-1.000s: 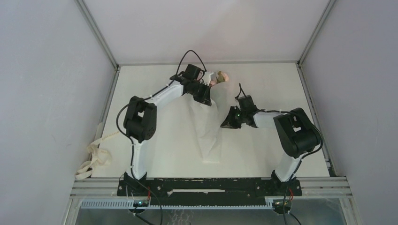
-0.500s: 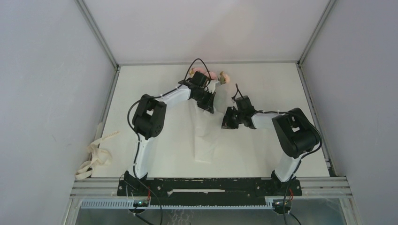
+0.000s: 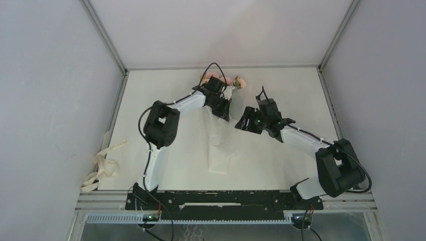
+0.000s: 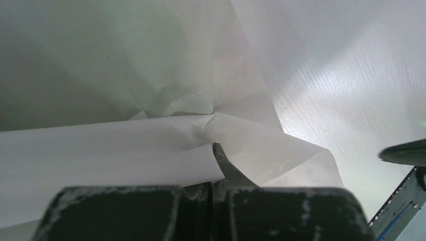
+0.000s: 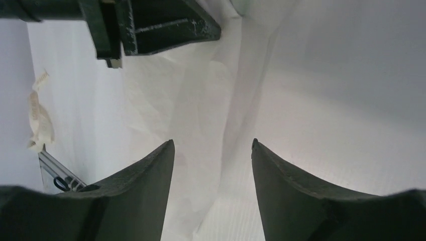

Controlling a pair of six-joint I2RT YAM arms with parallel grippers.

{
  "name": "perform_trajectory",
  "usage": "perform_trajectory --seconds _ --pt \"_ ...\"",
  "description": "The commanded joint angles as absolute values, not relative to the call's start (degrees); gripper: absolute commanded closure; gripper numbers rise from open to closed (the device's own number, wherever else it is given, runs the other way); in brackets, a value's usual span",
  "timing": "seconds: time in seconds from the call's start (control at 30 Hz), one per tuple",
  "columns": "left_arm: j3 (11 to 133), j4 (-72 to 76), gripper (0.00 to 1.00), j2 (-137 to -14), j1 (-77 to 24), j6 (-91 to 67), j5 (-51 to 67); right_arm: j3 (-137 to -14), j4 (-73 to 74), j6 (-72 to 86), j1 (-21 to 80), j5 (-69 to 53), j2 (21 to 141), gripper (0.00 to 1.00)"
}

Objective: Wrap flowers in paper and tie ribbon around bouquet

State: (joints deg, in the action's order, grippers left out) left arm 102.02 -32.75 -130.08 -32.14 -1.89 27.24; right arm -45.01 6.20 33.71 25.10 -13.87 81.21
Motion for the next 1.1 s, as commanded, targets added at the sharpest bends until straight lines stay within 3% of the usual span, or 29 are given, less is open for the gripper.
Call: perform_trajectory --seconds 0.0,0.1,0.17,0.27,0.33,0.47,0.57,0.67,0.77,0.93,1.07 --pt "104.0 -32.8 1.00 -129.2 -32.4 -0.1 25.5 -45.2 4.4 33.3 25.5 -17.6 86.0 0.32" --pt "103.6 -32.8 1.00 -128.8 -32.4 -0.1 25.4 -45.2 2.1 33.7 26.0 -20.1 89.9 0.32" --pt "103.8 -33.0 1.00 -128.5 -32.4 -0.1 25.4 -45.2 -0.4 33.9 25.8 -24.8 92.5 0.39" --pt "107.2 -35.4 0.95 -128.1 -32.0 2.1 25.0 -44.8 -4.3 34.8 25.4 -31.6 96.1 0.81" --pt "109.9 -37.2 0.88 -127.3 -31.6 2.5 25.4 -43.0 -6.3 36.0 25.0 -32.4 96.6 0.98" --pt "119.1 -43.0 0.60 -125.8 -31.0 5.6 28.9 -40.7 -7.1 38.9 24.2 -29.1 97.0 1.00" --pt "128.3 -48.0 0.52 -123.4 -30.8 9.1 30.7 -40.3 -7.9 40.1 24.2 -28.7 98.6 1.00" --pt "126.2 -48.6 0.48 -117.2 -31.1 11.4 31.4 -40.1 -8.4 41.0 24.2 -28.1 99.1 1.00" --pt "114.3 -49.0 0.50 -109.5 -32.8 16.0 30.2 -40.0 -8.4 41.3 24.1 -27.6 98.6 1.00" --pt "89.9 -48.3 0.69 -99.8 -40.1 25.1 24.7 -40.0 -8.1 41.3 24.0 -26.6 98.0 1.00" --pt "76.9 -40.0 0.70 -98.8 -45.8 26.2 18.9 -39.9 -8.3 41.7 23.9 -26.7 98.1 1.00"
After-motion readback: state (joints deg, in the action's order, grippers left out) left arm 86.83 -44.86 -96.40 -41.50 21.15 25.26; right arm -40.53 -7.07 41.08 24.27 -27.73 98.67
